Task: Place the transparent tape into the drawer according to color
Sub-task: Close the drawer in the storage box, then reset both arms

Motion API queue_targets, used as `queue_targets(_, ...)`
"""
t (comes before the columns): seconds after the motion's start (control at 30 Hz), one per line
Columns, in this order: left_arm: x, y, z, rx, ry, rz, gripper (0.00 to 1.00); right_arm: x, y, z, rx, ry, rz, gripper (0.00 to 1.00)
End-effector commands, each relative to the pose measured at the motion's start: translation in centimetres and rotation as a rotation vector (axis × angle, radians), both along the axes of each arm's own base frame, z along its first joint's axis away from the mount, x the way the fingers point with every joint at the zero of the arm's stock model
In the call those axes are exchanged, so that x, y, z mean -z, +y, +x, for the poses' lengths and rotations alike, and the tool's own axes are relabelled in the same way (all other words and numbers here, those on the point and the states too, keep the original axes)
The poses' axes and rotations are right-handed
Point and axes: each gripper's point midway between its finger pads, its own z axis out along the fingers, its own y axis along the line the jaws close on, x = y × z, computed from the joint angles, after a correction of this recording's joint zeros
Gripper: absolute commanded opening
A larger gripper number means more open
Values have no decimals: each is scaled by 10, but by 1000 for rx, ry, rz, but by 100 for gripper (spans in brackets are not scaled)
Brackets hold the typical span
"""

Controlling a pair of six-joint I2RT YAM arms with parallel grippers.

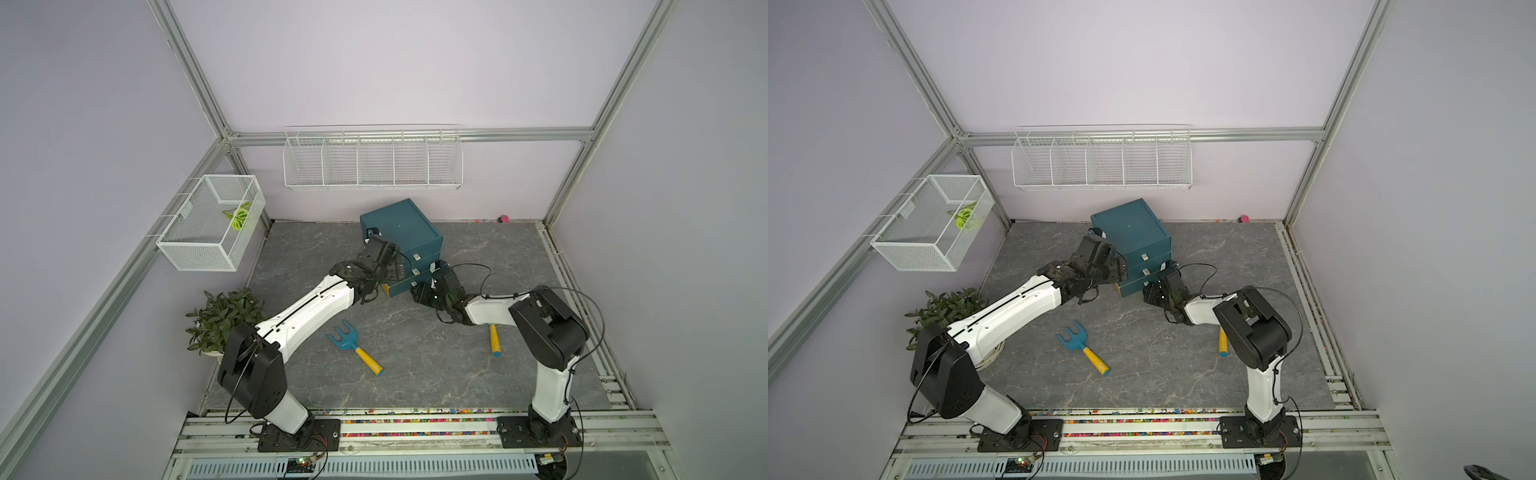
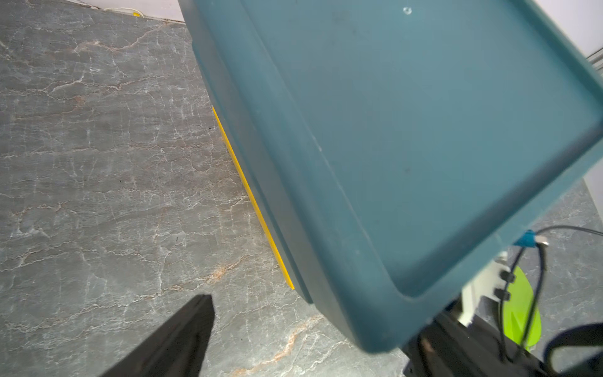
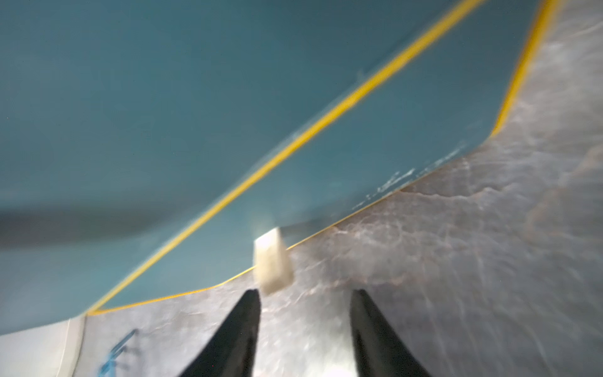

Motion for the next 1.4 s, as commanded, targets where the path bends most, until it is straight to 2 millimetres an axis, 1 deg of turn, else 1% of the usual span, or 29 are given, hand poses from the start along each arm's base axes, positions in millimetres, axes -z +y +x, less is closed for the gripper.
queue_targets(0.0, -37, 4, -8, 15, -41, -49, 98, -34, -5, -12, -9, -65, 29, 56)
queue_targets(0.1, -57, 13, -20, 9, -67, -77, 99, -46, -16, -36, -8, -70, 19, 58)
queue_targets(0.17, -68, 25, -33, -1, -96, -101, 100, -51, -28, -55, -9, -70, -6, 59)
queue_targets(0.2, -70, 30, -38, -5, -109, -105, 100, -54, -34, -62, -7, -73, -12, 59)
queue_targets(0.27, -73, 44, -50, -17, -156, -127, 100, -62, -50, -80, 0, -81, -36, 60)
queue_targets(0.33, -70, 56, -60, -34, -182, -131, 100, -69, -66, -94, 10, -101, -58, 61)
queue_targets(0.43, -54, 80, -70, -94, -194, -77, 100, -79, -87, -111, 27, -119, -101, 66)
queue_targets(0.53, -38, 103, -75, -172, -204, -10, 100, -86, -105, -121, 52, -140, -145, 71)
queue_targets(0.6, -37, 117, -76, -202, -259, 28, 100, -90, -116, -125, 80, -151, -170, 78)
queue_targets(0.63, -38, 120, -77, -196, -290, 35, 100, -92, -120, -126, 90, -157, -174, 79)
queue_targets(0.77, -48, 152, -72, -292, -476, 140, 100, -104, -131, -129, 123, -186, -186, 83)
queue_targets(0.8, -51, 159, -69, -307, -510, 161, 100, -108, -134, -130, 132, -193, -192, 83)
queue_targets(0.87, -48, 175, -57, -337, -537, 188, 100, -114, -139, -129, 150, -209, -206, 85)
queue_targets(0.93, -38, 195, -44, -381, -523, 210, 100, -121, -144, -129, 170, -227, -212, 86)
queue_targets(1.0, -21, 219, -31, -434, -484, 229, 100, -127, -148, -129, 186, -241, -215, 87)
queue_targets(1.1, -2, 239, -21, -444, -514, 251, 100, -133, -155, -131, 210, -256, -224, 88)
queue_targets(1.17, 4, 245, -17, -430, -581, 256, 100, -134, -161, -131, 235, -268, -231, 89)
queue_targets(1.23, 18, 250, -14, -428, -596, 240, 100, -135, -166, -131, 253, -278, -237, 89)
queue_targets(1.3, 30, 256, -6, -446, -582, 252, 100, -136, -168, -132, 262, -285, -237, 90)
queue_targets(1.37, 42, 257, 6, -445, -546, 269, 100, -135, -170, -132, 269, -286, -244, 90)
